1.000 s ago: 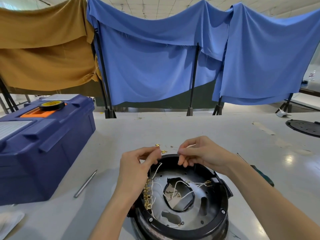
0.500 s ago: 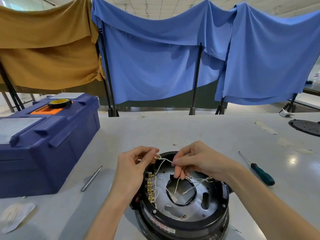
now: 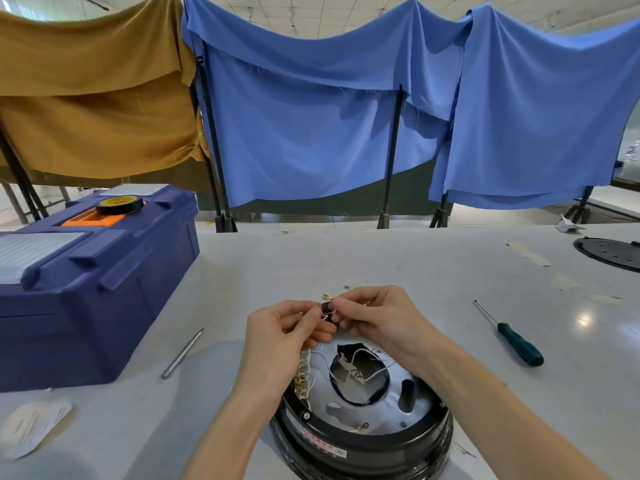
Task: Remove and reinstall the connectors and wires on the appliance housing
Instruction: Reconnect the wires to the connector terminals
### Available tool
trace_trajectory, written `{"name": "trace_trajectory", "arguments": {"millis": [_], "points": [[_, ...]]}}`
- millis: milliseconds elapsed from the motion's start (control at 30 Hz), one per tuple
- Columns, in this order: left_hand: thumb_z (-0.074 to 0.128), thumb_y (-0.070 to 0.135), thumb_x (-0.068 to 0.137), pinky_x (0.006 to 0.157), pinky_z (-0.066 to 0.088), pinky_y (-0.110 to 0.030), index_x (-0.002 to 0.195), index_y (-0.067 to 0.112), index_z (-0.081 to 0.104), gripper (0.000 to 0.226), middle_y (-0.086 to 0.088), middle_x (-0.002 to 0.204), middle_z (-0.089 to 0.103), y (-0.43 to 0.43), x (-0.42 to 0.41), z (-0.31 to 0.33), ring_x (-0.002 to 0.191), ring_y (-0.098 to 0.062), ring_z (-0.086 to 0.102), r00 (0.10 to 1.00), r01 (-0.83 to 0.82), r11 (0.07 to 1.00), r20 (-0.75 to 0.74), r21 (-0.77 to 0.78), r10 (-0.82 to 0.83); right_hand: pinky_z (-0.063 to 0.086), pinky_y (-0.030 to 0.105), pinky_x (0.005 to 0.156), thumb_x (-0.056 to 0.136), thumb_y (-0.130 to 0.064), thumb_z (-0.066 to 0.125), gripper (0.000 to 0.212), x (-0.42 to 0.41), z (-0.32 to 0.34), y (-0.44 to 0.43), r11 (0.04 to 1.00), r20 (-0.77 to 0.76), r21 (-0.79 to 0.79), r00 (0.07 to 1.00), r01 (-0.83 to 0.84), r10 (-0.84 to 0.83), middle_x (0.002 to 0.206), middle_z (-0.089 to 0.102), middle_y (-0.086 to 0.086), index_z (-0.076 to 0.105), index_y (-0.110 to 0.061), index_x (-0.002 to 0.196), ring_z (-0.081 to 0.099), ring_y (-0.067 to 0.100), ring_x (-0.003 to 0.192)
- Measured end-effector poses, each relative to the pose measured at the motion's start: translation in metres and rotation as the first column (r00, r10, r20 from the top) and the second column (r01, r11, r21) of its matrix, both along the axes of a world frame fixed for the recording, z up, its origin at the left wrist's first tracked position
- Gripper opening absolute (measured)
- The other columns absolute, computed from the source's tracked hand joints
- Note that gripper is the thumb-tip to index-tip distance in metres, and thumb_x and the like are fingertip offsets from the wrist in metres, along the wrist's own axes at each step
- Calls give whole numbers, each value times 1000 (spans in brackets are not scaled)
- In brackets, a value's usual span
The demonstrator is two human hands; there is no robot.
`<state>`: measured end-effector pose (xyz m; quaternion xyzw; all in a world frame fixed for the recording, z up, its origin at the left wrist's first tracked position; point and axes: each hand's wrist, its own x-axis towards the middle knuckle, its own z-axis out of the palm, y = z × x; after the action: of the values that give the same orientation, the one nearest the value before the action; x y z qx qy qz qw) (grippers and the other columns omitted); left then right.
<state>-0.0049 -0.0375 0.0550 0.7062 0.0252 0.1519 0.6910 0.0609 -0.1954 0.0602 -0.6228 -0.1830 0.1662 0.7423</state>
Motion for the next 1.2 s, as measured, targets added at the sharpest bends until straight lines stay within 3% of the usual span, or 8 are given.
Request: {"name": "trace_trajectory", "arguments": {"millis": [133,467,700,800,933,1000,1100,1200], "points": [[63,9,90,55,51,-19,83,8,70,10,-6,69,73,2,-1,0,60,-16,68,999,-32,999,5,41,32,49,24,59,67,-20,80,27,0,-1,1,999,-46,16,998,32,-31,73,69,16,75,2,82,62,18,64],[66,11,88,61,51,-16,74,16,70,16,-1,65,69,2,-1,-3,59,-6,62,998,37,969,44,242,-49,50,22,56,82,-2,71,9,-4,-5,6,995,-48,23,994,96,-95,66,68,16,75,4,76,62,18,59],[68,15,87,58,49,-14,73,19,75,16,-3,66,71,6,-4,-7,58,-7,62,997,68,972,6,224,-71,51,22,56,80,-3,73,7,-2,-6,1,997,-78,-34,994,70,-73,68,68,16,76,2,77,62,17,57],[67,12,88,55,46,-12,73,20,74,18,1,64,70,20,-1,-8,54,-4,60,997,-80,970,17,228,78,51,20,54,78,-1,76,3,2,-5,-5,985,-71,-161,995,56,-68,70,69,16,77,-1,75,62,15,57],[69,24,86,59,45,-15,66,31,68,22,11,59,68,34,1,-17,58,2,62,947,-318,894,54,315,318,50,21,51,78,2,76,2,4,-4,-7,948,-48,-318,999,-8,-7,67,70,16,75,0,78,63,16,54],[72,29,84,62,45,-15,64,35,67,21,17,62,67,32,-1,-24,67,5,64,937,-336,867,36,368,347,51,22,51,78,3,75,2,3,-3,-2,929,-36,-369,999,-20,7,65,69,16,74,2,78,63,16,53],[76,30,80,73,55,-27,76,29,76,3,14,72,71,27,-2,-32,72,-2,67,936,-332,875,8,354,352,49,22,46,78,5,74,7,5,-1,10,914,-45,-405,999,-17,-1,61,68,15,73,1,73,62,17,48],[78,30,78,76,56,-28,89,21,77,14,12,76,71,26,-4,-38,75,-3,68,915,-382,869,-3,313,403,50,23,46,78,7,74,2,6,0,21,900,-65,-435,998,-22,-8,60,67,16,71,6,76,62,19,47]]}}
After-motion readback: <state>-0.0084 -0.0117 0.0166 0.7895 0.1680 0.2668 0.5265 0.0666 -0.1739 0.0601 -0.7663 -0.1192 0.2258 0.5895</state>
